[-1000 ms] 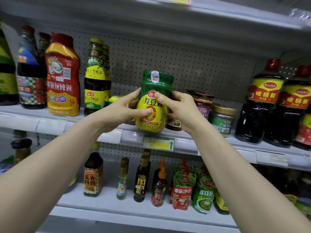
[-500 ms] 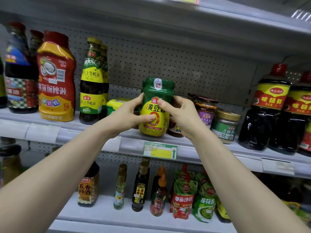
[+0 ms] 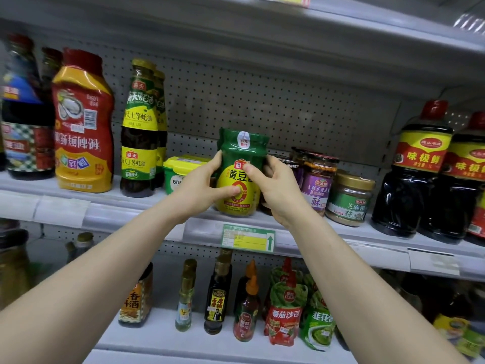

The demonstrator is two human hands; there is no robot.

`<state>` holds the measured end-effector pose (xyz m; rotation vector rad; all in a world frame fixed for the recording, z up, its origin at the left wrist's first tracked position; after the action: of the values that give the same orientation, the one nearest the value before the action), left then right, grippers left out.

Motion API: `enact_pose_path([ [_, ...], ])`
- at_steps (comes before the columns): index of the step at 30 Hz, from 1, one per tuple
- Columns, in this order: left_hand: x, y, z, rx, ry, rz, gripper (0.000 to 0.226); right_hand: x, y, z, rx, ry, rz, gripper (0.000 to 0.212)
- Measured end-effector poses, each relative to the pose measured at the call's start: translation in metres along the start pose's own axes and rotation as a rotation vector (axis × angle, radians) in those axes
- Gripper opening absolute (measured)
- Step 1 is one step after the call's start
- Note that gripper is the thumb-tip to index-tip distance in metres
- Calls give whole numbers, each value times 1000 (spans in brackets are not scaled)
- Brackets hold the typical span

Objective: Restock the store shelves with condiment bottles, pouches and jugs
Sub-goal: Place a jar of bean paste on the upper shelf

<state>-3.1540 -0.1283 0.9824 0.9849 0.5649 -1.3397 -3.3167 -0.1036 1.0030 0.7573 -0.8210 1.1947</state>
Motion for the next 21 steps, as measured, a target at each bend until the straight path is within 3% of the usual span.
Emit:
enact_pose_path([
  [3,2,1,0,-35,-50,77,88,-2,-1,-6,-38,57,-50,33],
  [11,4,6,-10,-168,-182,311,99,-15,8,-32,-43,258,-424,80],
  [21,6,4,-16,-225,-228,342,96,-11,6,-32,6,177,-426,85],
])
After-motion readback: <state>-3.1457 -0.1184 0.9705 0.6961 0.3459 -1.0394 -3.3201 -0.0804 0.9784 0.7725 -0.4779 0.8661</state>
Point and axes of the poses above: each hand's wrist, its own z-axis towards the middle knuckle, its own y-axis out of the back of the hand, x = y × z, the point moved 2 cm from there along z, towards the middle knuckle, and after that the axes turned 7 degrees about -x, right-handed, at the moved point
